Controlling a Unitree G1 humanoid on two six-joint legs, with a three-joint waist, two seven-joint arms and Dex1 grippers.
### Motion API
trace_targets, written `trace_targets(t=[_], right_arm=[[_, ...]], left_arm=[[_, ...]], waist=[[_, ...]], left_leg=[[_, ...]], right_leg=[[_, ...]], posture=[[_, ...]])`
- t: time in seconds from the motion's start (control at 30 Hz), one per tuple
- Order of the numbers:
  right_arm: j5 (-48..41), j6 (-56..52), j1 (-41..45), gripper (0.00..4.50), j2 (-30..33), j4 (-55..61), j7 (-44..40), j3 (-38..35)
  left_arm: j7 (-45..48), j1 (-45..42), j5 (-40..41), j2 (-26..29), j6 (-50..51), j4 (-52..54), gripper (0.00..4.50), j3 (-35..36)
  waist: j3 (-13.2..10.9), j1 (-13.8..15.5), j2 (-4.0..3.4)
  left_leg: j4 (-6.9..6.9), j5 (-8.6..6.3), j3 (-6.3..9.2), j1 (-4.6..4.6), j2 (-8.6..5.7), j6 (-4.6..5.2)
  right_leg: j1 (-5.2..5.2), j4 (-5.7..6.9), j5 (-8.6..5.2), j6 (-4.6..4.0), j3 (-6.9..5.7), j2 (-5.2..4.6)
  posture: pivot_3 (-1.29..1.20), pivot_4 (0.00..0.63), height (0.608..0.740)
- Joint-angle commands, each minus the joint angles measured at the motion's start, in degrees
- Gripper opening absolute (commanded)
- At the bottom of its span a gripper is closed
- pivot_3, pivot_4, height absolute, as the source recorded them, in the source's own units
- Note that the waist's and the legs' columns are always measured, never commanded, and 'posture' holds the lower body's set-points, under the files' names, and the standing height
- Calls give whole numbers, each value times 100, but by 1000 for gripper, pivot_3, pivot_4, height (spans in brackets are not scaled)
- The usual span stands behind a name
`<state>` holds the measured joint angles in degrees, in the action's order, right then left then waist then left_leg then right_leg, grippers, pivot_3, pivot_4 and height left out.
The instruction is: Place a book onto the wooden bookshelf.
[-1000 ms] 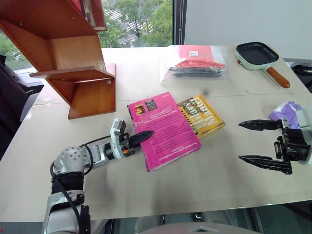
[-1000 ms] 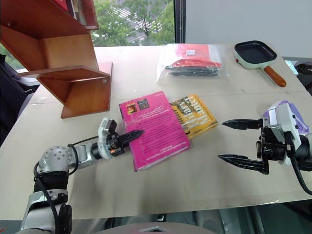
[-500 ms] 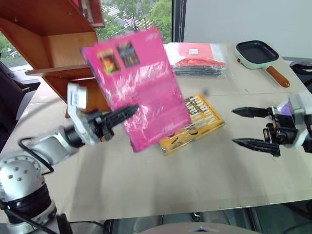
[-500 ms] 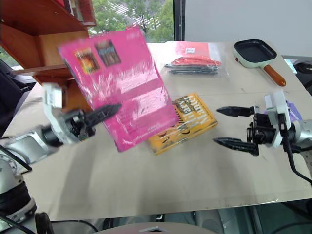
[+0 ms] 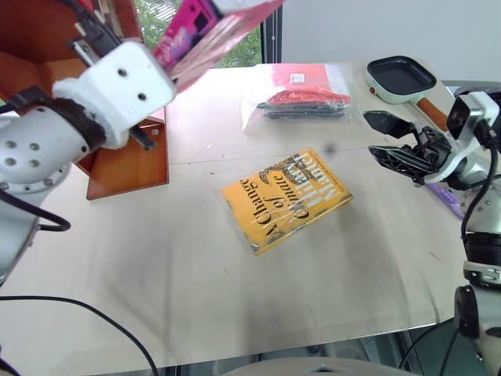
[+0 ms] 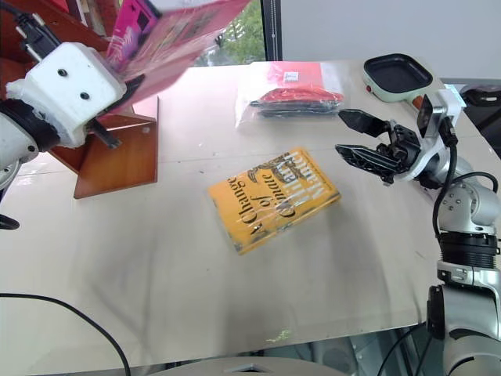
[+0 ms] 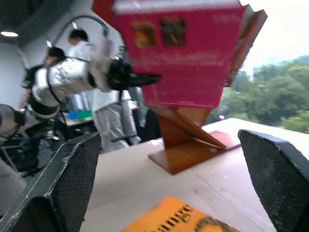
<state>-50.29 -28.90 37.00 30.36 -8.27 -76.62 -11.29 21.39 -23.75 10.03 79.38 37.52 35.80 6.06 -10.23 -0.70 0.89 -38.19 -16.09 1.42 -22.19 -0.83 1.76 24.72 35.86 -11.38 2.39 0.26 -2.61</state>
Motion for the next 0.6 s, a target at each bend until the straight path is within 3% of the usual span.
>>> trace_targets(t=[0.03,0.3,0.47,0.6], right_arm=[[-48,-19,333,4500,-144,-62,-121,37],[111,130,417,4500,-399,-147,-162,107],[168,206,447,4500,-464,-243,-211,77],[241,296,508,4500,-509,-401,-305,83]], left_arm=[[173,128,-1005,433,-546,-31,313,210],[763,144,-1889,620,-670,-423,313,255],[1514,1239,-2444,558,208,-653,313,913],[1987,1669,-2725,556,127,-820,313,1410]], waist=[[-3,10,7],[-3,26,6],[-4,-60,5],[-4,-62,5]], left_leg=[[-12,0,8,-19,1,0],[-21,0,9,-62,-8,2],[-18,0,-4,-57,-5,3],[-19,-1,-4,-55,2,4]], right_leg=[[9,0,1,0,-9,0],[41,3,3,3,-19,-8],[47,16,2,4,-7,-3],[51,24,2,3,-8,3]], posture=[[0,150,735],[0,150,735],[0,150,735],[0,150,735]])
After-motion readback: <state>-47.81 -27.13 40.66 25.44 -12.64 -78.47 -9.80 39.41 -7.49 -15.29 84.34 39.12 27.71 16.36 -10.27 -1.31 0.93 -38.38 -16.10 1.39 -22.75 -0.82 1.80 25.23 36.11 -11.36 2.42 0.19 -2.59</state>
